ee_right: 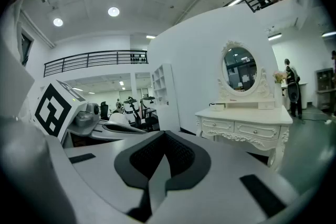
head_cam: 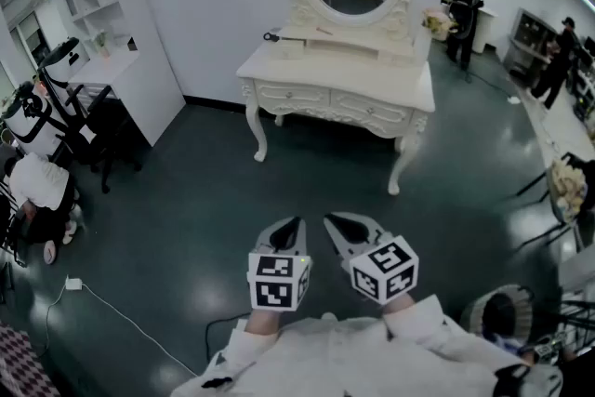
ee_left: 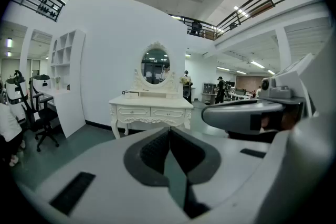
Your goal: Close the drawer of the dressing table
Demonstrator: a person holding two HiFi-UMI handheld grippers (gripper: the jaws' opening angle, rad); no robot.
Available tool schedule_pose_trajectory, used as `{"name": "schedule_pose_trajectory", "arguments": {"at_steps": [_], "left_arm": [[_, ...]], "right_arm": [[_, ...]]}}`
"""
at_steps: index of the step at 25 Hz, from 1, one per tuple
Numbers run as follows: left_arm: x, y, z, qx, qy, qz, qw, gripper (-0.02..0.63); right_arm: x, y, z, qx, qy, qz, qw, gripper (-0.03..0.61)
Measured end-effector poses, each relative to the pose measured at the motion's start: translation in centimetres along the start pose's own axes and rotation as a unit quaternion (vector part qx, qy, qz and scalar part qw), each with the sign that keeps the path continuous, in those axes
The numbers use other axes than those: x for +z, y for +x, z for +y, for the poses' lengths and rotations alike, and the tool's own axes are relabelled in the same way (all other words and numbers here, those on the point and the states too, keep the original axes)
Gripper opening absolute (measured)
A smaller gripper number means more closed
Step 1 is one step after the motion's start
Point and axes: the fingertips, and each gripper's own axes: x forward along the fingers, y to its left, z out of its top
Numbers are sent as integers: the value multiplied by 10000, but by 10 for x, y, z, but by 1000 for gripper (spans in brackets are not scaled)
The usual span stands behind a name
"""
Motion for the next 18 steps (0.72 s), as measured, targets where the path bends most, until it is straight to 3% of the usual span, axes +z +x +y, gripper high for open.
{"name": "schedule_pose_trajectory", "arguments": {"at_steps": [18], "left_arm": [[-15, 11, 5, 161, -20, 301, 9994, 9]], "right_arm": [[-21, 8, -7, 98, 67, 316, 9994, 6]]}}
